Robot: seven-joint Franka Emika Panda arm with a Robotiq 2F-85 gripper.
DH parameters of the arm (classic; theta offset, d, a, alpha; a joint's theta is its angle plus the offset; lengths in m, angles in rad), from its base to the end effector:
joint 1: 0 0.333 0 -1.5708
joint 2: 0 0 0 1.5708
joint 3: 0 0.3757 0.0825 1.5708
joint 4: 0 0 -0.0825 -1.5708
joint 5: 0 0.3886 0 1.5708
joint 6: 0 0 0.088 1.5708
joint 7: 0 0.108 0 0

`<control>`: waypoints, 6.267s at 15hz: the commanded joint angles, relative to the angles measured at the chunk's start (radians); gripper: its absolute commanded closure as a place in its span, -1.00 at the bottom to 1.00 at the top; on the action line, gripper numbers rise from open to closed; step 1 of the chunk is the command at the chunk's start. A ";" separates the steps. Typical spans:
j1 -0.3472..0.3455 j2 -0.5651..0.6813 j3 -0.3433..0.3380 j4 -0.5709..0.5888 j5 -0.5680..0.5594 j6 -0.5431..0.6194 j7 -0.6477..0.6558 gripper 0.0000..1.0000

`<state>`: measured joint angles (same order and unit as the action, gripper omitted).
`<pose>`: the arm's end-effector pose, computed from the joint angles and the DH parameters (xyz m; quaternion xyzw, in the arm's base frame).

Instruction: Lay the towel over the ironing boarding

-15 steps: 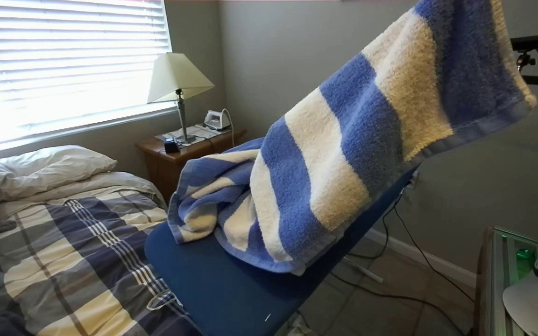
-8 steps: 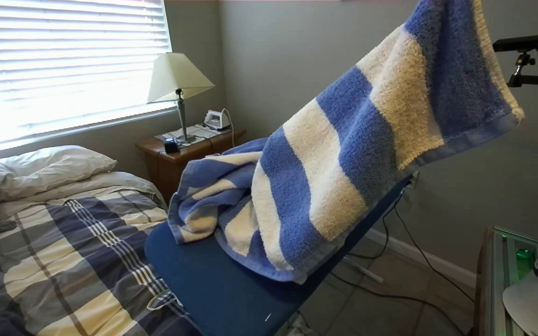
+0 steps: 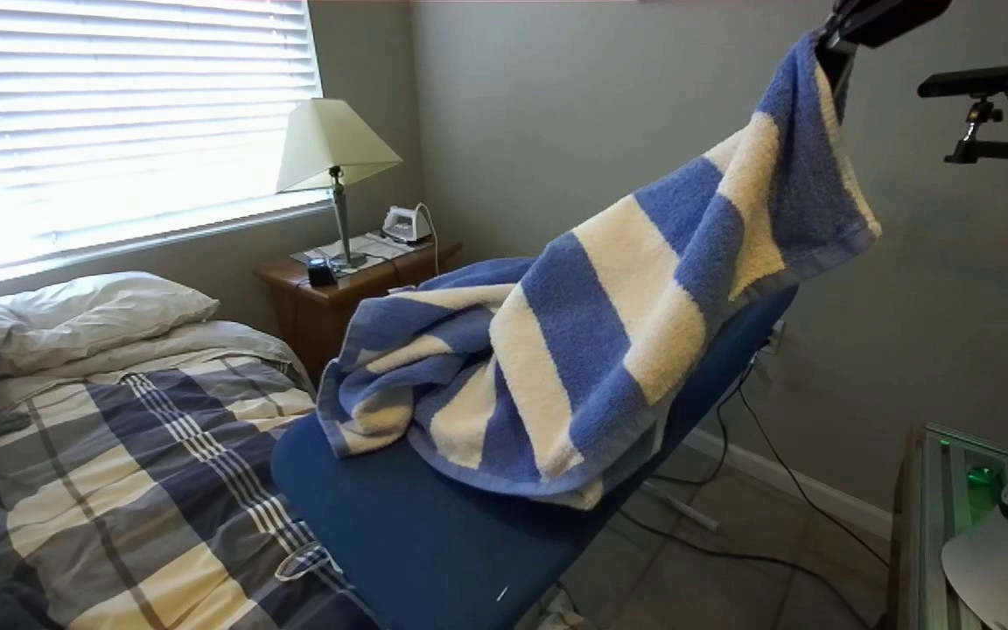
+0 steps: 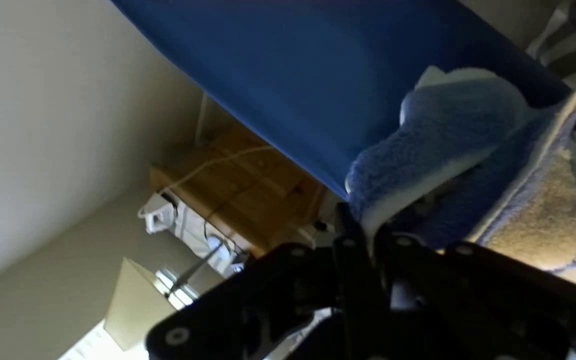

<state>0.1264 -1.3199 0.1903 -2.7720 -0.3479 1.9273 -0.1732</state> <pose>0.1547 0.0495 0.5820 0.9165 0.2034 0.2269 0.2591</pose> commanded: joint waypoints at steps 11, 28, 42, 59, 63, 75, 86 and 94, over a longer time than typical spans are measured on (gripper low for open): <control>-0.243 0.256 -0.190 0.000 -0.461 -0.290 0.015 0.97; 0.053 0.484 -0.228 0.031 -0.080 0.153 0.109 -1.00; -0.070 0.919 0.148 0.391 0.180 0.273 0.652 -1.00; 0.069 1.362 0.146 0.678 0.065 0.096 1.140 -1.00; 0.102 1.394 0.118 0.688 0.034 0.095 1.152 -1.00; 0.123 1.373 0.074 0.699 0.056 0.033 1.104 0.75; 0.038 1.030 0.031 0.786 0.033 -0.043 1.126 0.98; -0.102 0.935 0.005 0.866 0.017 -0.033 1.111 0.93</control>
<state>0.0404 -0.3855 0.1826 -1.9085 -0.3375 1.8954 0.9429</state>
